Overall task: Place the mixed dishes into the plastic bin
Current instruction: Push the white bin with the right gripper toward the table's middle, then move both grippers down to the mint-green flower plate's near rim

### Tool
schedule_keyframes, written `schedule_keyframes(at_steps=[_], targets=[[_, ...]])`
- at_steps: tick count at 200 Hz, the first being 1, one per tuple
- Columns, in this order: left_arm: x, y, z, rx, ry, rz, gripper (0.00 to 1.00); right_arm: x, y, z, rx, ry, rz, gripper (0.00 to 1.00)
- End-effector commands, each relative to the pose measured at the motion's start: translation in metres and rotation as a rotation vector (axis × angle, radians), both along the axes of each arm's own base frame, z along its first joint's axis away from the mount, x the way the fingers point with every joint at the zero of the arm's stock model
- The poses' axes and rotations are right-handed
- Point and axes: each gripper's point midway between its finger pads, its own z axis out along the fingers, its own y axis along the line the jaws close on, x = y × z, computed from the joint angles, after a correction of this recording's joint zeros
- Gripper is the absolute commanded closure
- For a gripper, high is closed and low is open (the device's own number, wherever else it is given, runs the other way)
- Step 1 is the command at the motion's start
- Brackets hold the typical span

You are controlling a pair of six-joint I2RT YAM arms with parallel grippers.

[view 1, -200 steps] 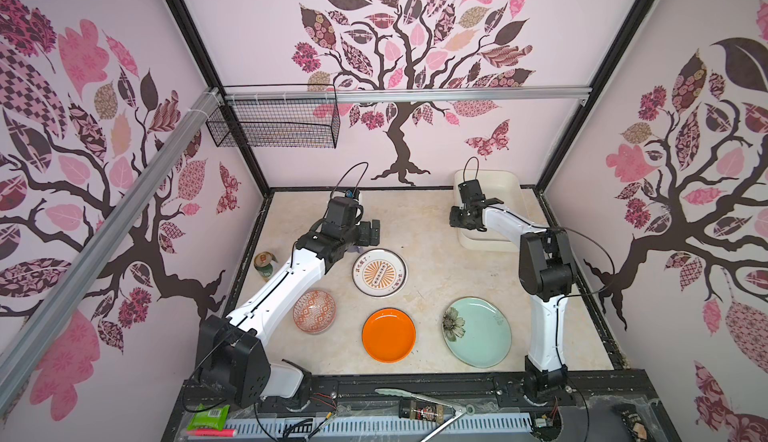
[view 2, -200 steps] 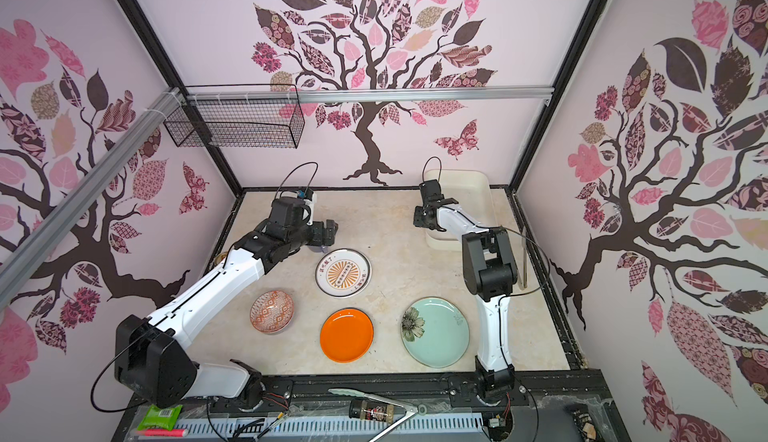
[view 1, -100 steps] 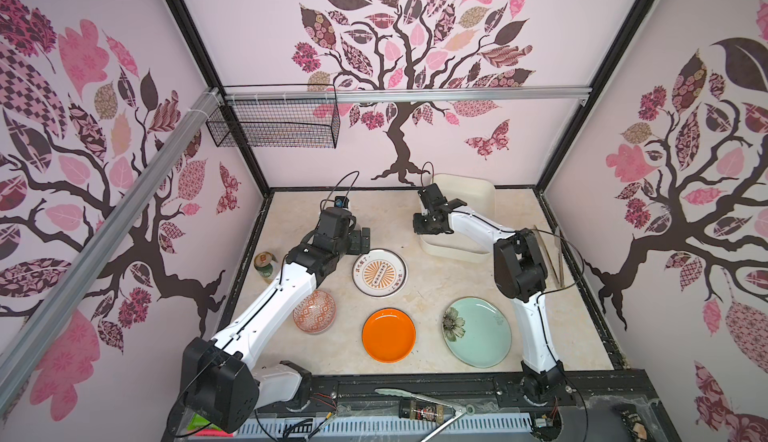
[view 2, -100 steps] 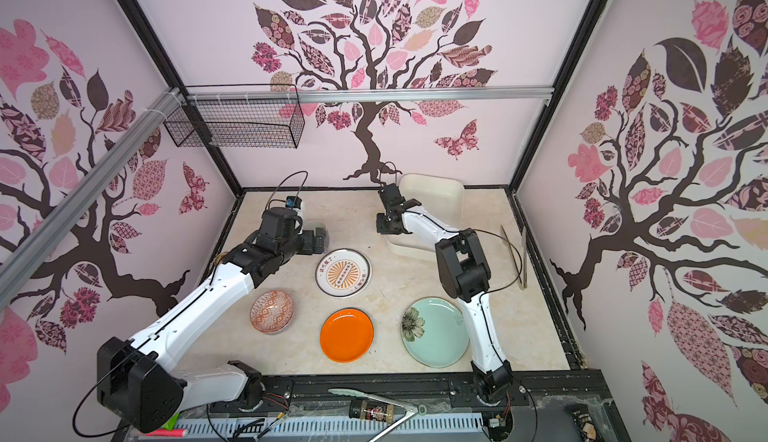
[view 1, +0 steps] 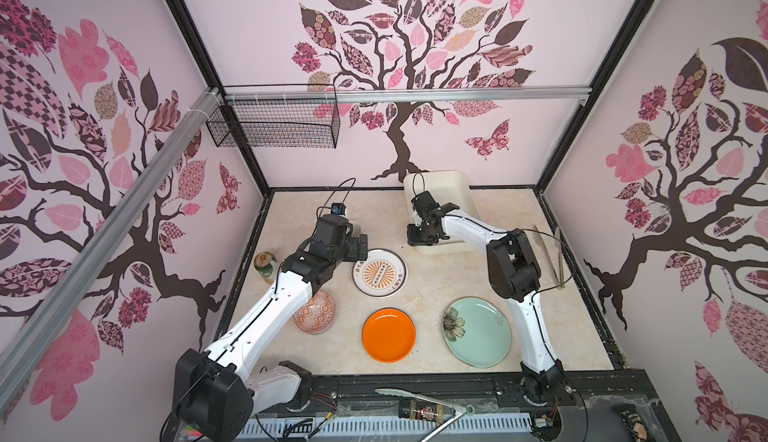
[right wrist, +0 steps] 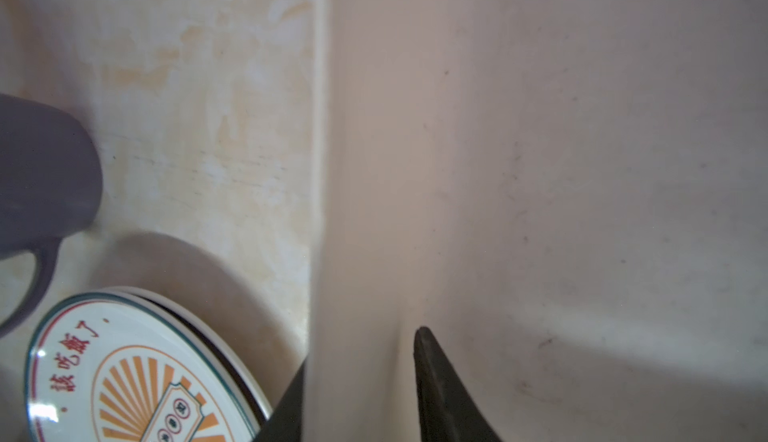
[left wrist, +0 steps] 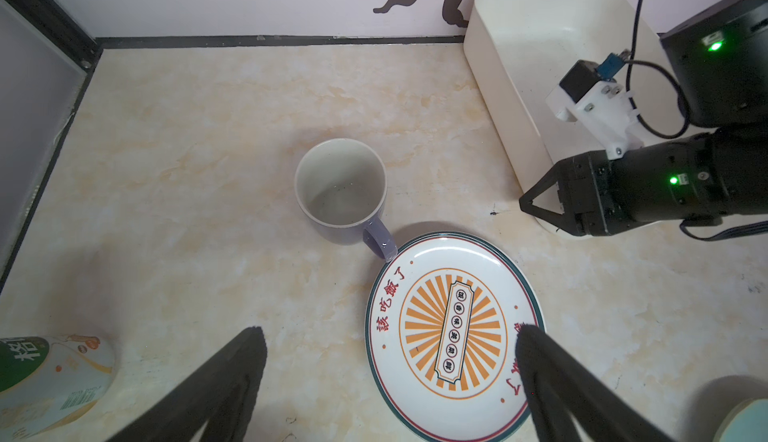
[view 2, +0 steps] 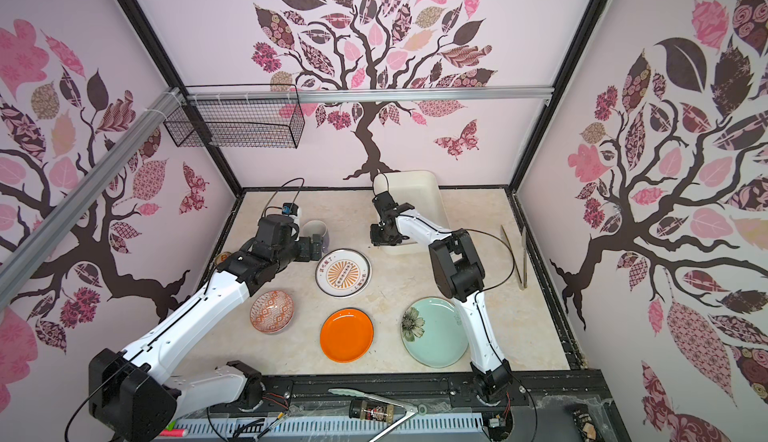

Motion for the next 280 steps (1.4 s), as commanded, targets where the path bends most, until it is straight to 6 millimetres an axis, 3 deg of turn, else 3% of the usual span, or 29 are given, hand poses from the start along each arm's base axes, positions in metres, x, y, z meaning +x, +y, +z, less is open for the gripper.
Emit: schedule_keyframes(at_steps=[1, 68, 104, 124, 136, 141, 144, 170, 191, 210, 238, 280], targets=[[0.001, -0.004, -0.004, -0.025, 0.020, -0.005, 0.02, -0.008, 0.012, 0.011, 0.034, 0.029, 0.016, 0.59], [0.009, -0.018, -0.001, -0.064, 0.045, -0.041, 0.02, -0.031, 0.040, 0.043, 0.147, 0.049, 0.040, 0.47], [0.008, -0.023, 0.000, -0.086, 0.049, -0.058, 0.02, -0.031, 0.043, 0.061, 0.172, 0.026, 0.037, 0.42], [0.005, -0.026, 0.002, -0.096, 0.052, -0.073, 0.02, -0.025, 0.034, 0.082, 0.127, -0.038, 0.032, 0.35], [0.002, -0.029, 0.005, -0.110, 0.056, -0.092, 0.02, -0.021, 0.023, 0.101, 0.084, -0.094, 0.017, 0.21], [0.001, -0.031, 0.007, -0.118, 0.059, -0.104, 0.02, -0.019, 0.016, 0.110, 0.062, -0.122, 0.002, 0.05], [0.000, -0.033, 0.007, -0.122, 0.061, -0.112, 0.02, -0.019, 0.012, 0.114, 0.046, -0.135, -0.007, 0.01], [-0.011, -0.050, 0.015, -0.171, 0.079, -0.171, 0.02, -0.021, -0.038, 0.160, -0.079, -0.263, -0.169, 0.00], [-0.028, -0.075, 0.021, -0.146, 0.089, -0.256, 0.02, -0.045, -0.076, 0.177, -0.091, -0.275, -0.221, 0.00], [-0.049, -0.107, 0.021, -0.119, 0.126, -0.363, 0.02, -0.076, -0.116, 0.173, -0.017, -0.232, -0.305, 0.02], [-0.086, -0.146, 0.009, -0.139, 0.230, -0.487, 0.02, -0.135, -0.169, 0.144, -0.043, -0.174, -0.433, 0.10], [-0.128, -0.179, -0.018, -0.199, 0.328, -0.578, 0.02, -0.220, -0.215, 0.092, -0.124, -0.026, -0.568, 0.15]])
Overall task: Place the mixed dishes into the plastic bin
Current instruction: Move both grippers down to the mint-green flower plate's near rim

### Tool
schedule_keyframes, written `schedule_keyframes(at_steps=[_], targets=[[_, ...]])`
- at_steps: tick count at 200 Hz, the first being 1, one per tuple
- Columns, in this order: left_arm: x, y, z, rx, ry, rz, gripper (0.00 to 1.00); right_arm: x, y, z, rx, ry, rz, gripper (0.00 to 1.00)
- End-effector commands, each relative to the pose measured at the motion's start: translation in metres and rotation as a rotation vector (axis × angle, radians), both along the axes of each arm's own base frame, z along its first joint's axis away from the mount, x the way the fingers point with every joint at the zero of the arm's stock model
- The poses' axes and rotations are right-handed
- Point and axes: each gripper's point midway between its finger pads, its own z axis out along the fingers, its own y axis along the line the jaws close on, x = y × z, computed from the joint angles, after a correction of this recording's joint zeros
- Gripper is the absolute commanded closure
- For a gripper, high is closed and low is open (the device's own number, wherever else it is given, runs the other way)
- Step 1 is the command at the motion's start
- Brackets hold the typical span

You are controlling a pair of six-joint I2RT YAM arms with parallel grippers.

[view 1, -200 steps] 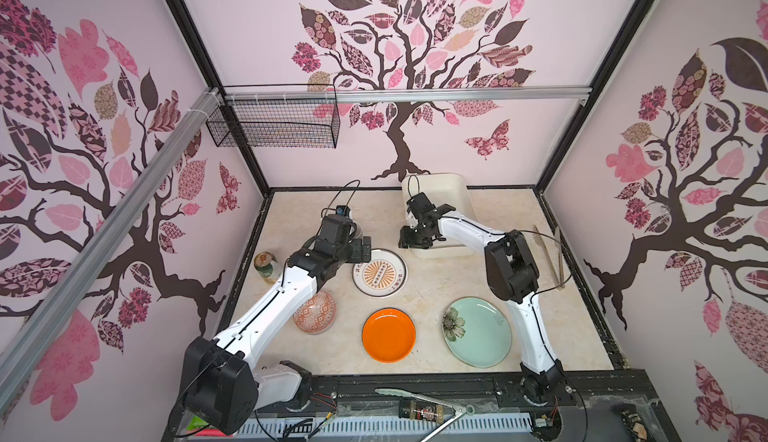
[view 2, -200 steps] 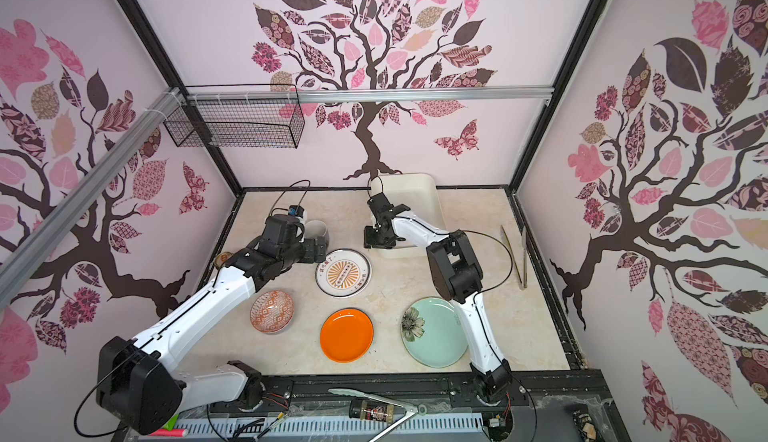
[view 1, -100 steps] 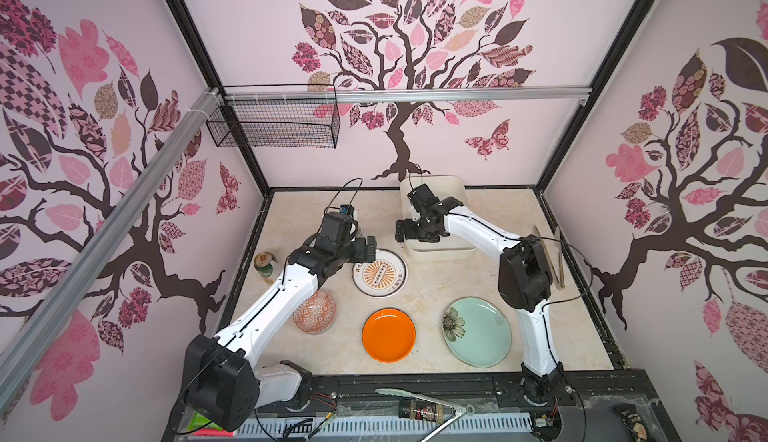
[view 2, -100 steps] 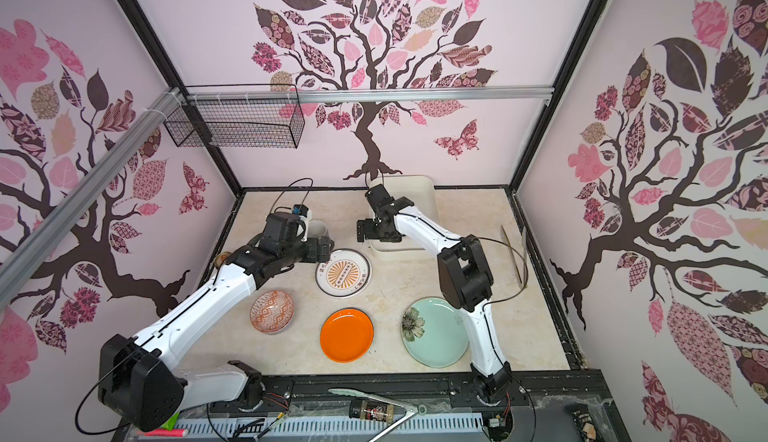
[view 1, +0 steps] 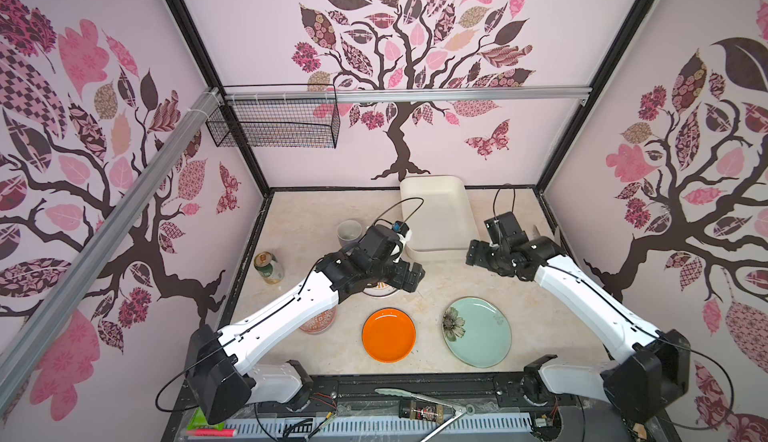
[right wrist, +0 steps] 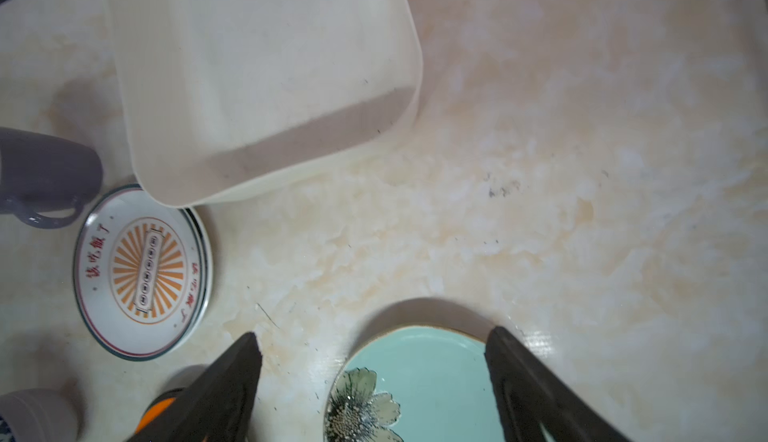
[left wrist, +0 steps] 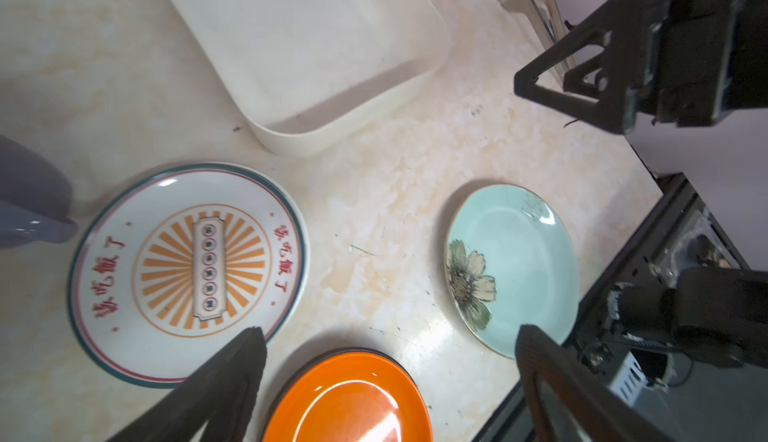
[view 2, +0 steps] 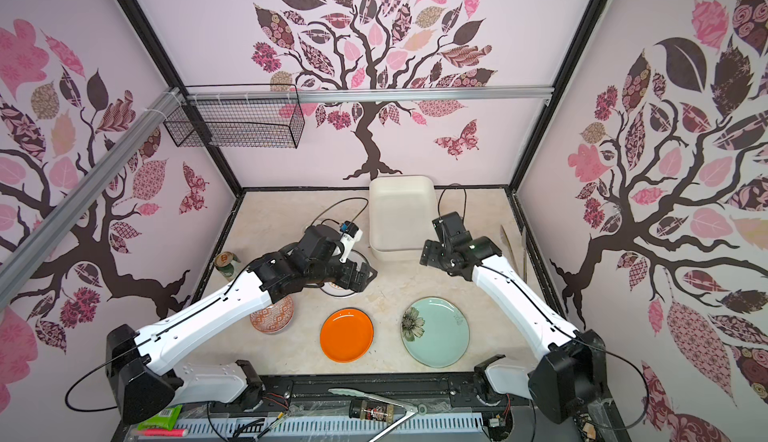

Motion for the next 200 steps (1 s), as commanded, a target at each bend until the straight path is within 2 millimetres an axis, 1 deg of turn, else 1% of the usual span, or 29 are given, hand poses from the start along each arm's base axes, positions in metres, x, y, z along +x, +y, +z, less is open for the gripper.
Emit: schedule_keyframes(at_steps=[1, 9, 23, 61, 72, 101, 111, 121, 142, 160, 181, 200], targets=[[-0.022, -0.011, -0.021, -0.025, 0.100, -0.033, 0.02, -0.045, -0.025, -0.021, -0.018, 0.085, -0.118, 0.15], [-0.025, -0.013, -0.027, -0.033, 0.127, -0.037, 0.02, -0.059, -0.031, -0.032, -0.016, 0.112, -0.150, 0.15], [-0.033, -0.018, -0.034, -0.035, 0.168, -0.068, 0.02, -0.079, -0.037, -0.043, 0.003, 0.152, -0.197, 0.15], [-0.043, -0.029, -0.056, 0.005, 0.264, -0.130, 0.02, -0.116, -0.049, -0.074, 0.031, 0.238, -0.302, 0.13], [-0.047, -0.034, -0.059, 0.004, 0.304, -0.151, 0.02, -0.126, -0.053, -0.080, 0.041, 0.262, -0.346, 0.13], [-0.059, -0.044, -0.067, 0.006, 0.383, -0.170, 0.02, -0.149, -0.051, -0.087, 0.111, 0.310, -0.392, 0.15], [-0.062, -0.046, -0.071, 0.006, 0.387, -0.172, 0.02, -0.150, -0.047, -0.086, 0.137, 0.305, -0.379, 0.19], [-0.066, -0.048, -0.076, 0.010, 0.396, -0.175, 0.02, -0.151, -0.045, -0.085, 0.163, 0.309, -0.391, 0.19], [-0.076, -0.052, -0.083, 0.028, 0.405, -0.196, 0.02, -0.155, -0.043, -0.086, 0.183, 0.329, -0.418, 0.19], [-0.082, -0.056, -0.090, 0.056, 0.408, -0.210, 0.02, -0.159, -0.042, -0.091, 0.177, 0.365, -0.427, 0.19], [-0.084, -0.058, -0.098, 0.076, 0.425, -0.206, 0.02, -0.164, -0.042, -0.100, 0.170, 0.398, -0.443, 0.18], [-0.083, -0.057, -0.099, 0.089, 0.422, -0.202, 0.02, -0.163, -0.044, -0.103, 0.163, 0.390, -0.459, 0.16]])
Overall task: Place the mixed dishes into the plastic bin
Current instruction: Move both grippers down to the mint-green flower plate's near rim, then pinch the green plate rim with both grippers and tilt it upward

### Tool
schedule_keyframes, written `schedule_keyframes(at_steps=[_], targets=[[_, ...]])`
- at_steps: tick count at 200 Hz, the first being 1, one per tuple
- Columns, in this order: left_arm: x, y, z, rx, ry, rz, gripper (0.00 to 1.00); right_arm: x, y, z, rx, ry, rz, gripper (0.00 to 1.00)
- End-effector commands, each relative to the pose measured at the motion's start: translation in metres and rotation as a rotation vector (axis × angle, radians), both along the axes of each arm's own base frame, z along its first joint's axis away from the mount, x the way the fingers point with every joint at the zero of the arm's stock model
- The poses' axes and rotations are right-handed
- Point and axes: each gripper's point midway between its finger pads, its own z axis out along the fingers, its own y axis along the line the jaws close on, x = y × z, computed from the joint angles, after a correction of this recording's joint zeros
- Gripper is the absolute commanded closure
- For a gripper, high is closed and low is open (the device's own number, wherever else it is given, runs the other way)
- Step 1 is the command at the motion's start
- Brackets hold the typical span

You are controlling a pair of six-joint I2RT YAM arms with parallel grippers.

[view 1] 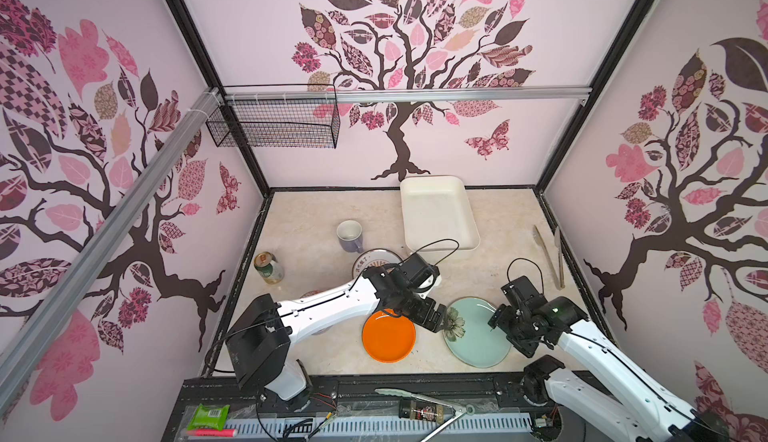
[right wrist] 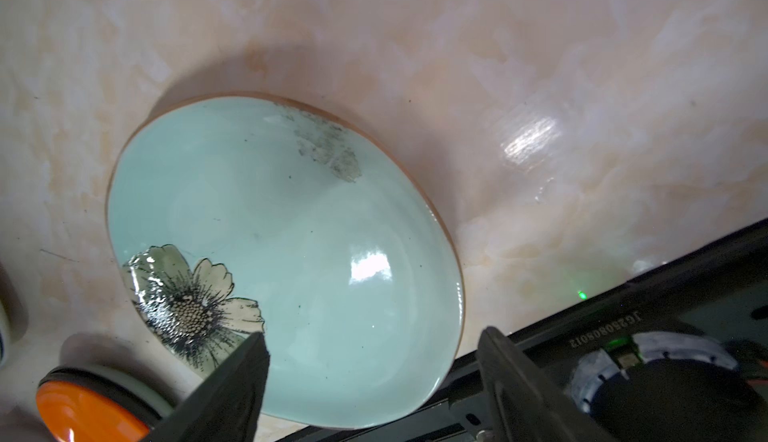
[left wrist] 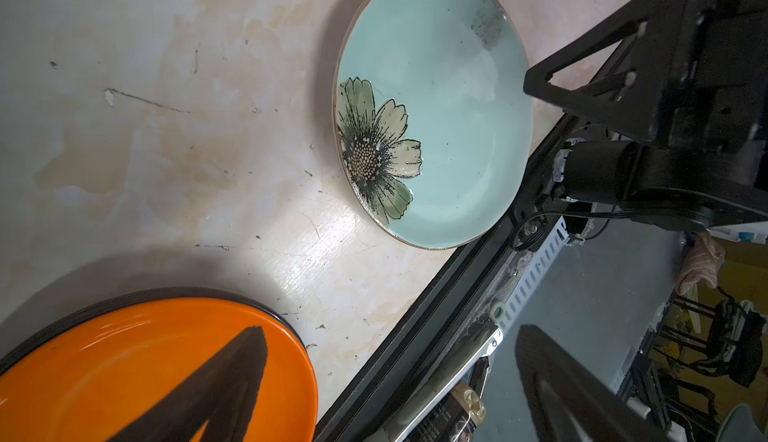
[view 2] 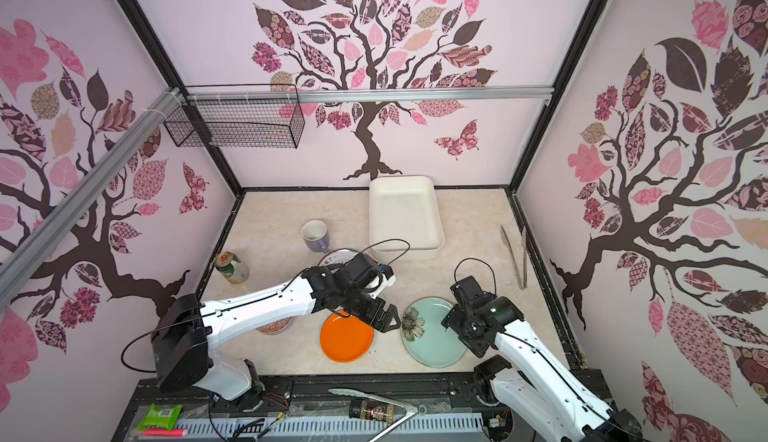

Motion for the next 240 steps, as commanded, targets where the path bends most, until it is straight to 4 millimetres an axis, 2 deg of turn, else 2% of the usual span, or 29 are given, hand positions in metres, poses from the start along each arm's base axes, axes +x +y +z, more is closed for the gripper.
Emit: schedule_keyframes(at_steps=[1, 59, 96, 154, 182, 240], targets=[[0.003, -0.002, 0.001, 0.005, -0.007, 0.006, 0.02, -0.008, -0.003, -0.005, -0.010, 0.035, -0.033, 0.16], [0.006, -0.006, -0.008, 0.032, 0.001, 0.003, 0.02, -0.010, 0.005, -0.024, 0.045, 0.038, -0.046, 0.16], [0.011, -0.009, -0.004, 0.035, -0.017, -0.005, 0.02, -0.014, 0.009, -0.040, 0.081, 0.045, -0.049, 0.17], [0.012, -0.010, -0.012, 0.083, -0.008, -0.032, 0.11, 0.001, 0.030, -0.051, 0.181, -0.009, -0.004, 0.29], [0.014, -0.010, -0.020, 0.111, -0.001, -0.029, 0.13, 0.007, 0.037, -0.054, 0.210, -0.028, 0.006, 0.31], [0.034, -0.008, -0.033, 0.156, 0.010, 0.014, 0.14, 0.019, 0.044, -0.065, 0.229, -0.070, 0.043, 0.34]])
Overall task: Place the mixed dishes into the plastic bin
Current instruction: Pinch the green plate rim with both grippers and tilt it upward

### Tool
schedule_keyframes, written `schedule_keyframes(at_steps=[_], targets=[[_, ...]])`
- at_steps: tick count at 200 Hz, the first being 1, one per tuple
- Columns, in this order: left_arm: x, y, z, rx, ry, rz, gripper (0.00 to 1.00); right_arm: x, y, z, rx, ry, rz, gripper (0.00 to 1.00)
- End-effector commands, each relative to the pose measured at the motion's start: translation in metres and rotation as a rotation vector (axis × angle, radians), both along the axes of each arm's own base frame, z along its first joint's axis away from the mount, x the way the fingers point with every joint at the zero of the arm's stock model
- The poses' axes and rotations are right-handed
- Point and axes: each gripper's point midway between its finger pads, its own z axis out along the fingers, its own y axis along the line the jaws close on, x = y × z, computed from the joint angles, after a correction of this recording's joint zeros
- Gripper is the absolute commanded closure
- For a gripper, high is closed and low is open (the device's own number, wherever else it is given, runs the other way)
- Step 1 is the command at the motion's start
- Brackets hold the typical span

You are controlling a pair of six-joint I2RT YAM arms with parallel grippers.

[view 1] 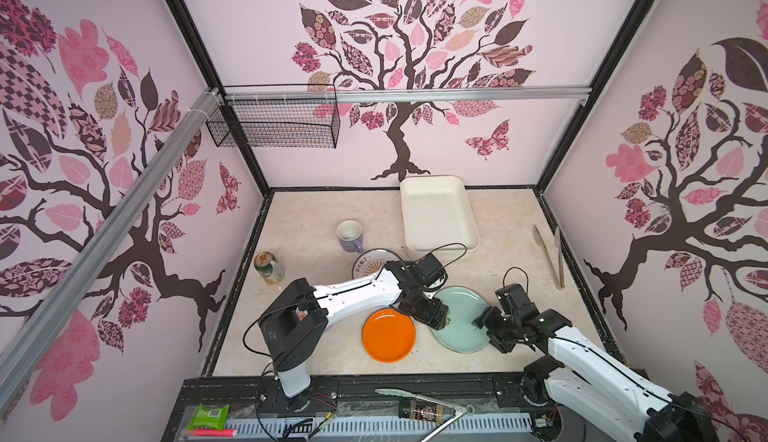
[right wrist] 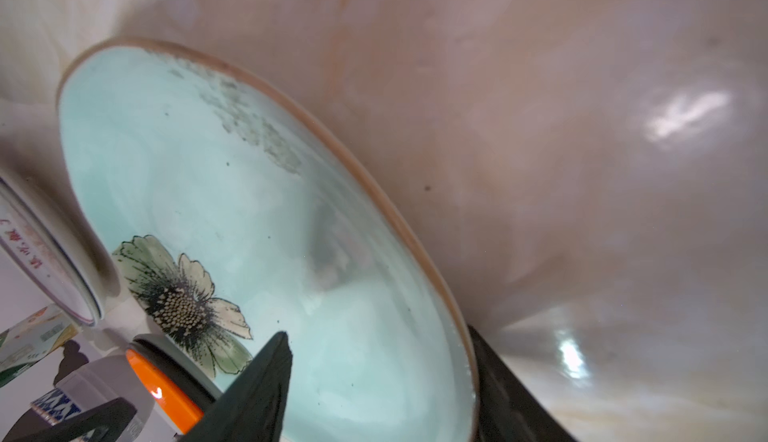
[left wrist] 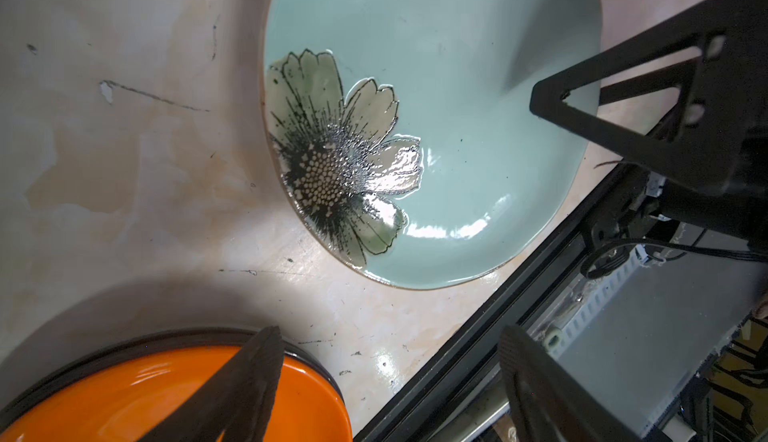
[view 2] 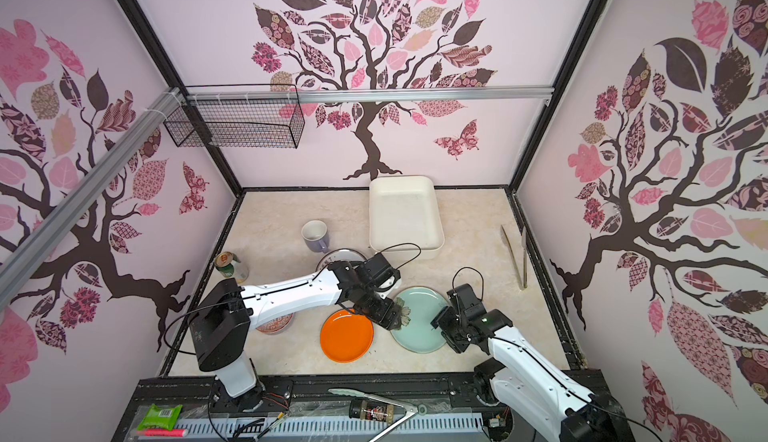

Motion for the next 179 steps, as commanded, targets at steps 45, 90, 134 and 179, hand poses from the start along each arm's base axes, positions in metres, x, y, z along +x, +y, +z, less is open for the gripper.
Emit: schedule_keyframes(at_steps=[45, 90, 134, 179], targets=[[0.035, 0.003, -0.007, 0.012, 0.016, 0.073, 0.18, -0.013, -0.006, -0.033, -0.047, 0.051, 0.036, 0.34], [0.038, 0.002, -0.025, 0.043, 0.034, 0.083, 0.23, -0.017, -0.006, -0.035, -0.038, 0.045, 0.050, 0.36], [0.049, 0.002, -0.035, 0.070, 0.029, 0.105, 0.31, -0.022, -0.006, -0.037, -0.027, 0.036, 0.064, 0.43], [0.061, 0.005, -0.041, 0.076, 0.028, 0.131, 0.35, -0.023, -0.005, -0.040, -0.001, 0.011, 0.056, 0.41]])
